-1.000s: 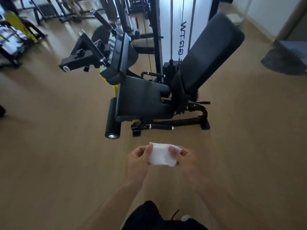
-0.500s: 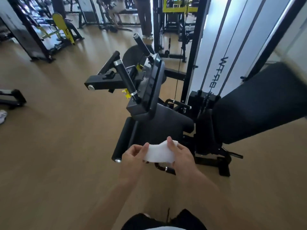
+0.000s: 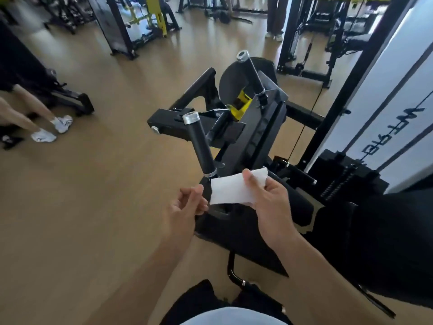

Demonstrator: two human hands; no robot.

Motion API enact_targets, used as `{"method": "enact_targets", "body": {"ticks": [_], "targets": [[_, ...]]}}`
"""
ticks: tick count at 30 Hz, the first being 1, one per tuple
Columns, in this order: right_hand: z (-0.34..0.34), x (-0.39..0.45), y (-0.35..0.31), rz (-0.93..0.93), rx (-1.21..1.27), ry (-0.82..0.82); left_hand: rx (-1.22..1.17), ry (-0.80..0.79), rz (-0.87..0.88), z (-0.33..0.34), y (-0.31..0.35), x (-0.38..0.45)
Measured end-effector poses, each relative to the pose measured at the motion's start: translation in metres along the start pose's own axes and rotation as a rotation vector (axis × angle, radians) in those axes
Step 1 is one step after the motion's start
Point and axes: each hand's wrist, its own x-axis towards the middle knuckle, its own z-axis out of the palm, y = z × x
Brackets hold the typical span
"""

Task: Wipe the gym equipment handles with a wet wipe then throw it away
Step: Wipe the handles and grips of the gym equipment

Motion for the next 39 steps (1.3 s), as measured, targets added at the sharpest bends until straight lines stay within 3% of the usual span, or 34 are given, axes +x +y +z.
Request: {"method": "enact_targets", "body": {"ticks": [5, 9, 13, 17, 22, 27, 33, 39], "targets": [[0.009, 0.044, -0.023, -0.259, -0.185, 0.195, 0.079, 0.191, 0.101, 0.004, 0.005, 0.028], [0.043, 0.043, -0.012, -0.239, -0.414, -0.043, 0.127, 0.254, 0.208, 0.005, 0.017, 0.039], [0.051, 0.035, 0.018, -0.338, -0.437, -0.310, 0.071, 0.061, 0.225, 0.003, 0.023, 0.039], [0.048, 0.041, 0.029, -0.478, -0.398, -0.090, 0.021, -0.001, 0.231, -0.008, 0.019, 0.041], [0.066, 0.053, 0.018, -0.377, -0.501, -0.017, 0.173, 0.021, 0.258, -0.017, 0.011, 0.056], [0.085, 0.061, 0.002, -0.417, -0.381, 0.038, 0.243, 0.068, 0.382, -0.020, 0.026, 0.076], [0.097, 0.058, -0.003, -0.237, -0.300, 0.053, 0.154, 0.120, 0.296, -0.014, 0.037, 0.075], [0.094, 0.056, -0.012, -0.274, -0.475, 0.000, 0.047, -0.096, 0.198, -0.014, 0.035, 0.048]]}}
